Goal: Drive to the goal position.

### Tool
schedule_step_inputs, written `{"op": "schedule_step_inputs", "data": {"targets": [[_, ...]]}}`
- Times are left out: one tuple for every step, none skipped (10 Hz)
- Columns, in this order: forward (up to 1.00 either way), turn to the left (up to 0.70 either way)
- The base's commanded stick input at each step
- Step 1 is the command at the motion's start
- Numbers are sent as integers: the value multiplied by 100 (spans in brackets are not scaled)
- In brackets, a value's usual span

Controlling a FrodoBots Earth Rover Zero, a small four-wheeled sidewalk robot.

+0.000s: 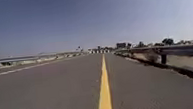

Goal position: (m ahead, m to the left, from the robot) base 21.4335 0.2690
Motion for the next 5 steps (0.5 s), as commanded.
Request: {"op": "schedule_step_inputs", "data": {"targets": [[50,0],[50,0],[50,0],[50,0],[50,0]]}}
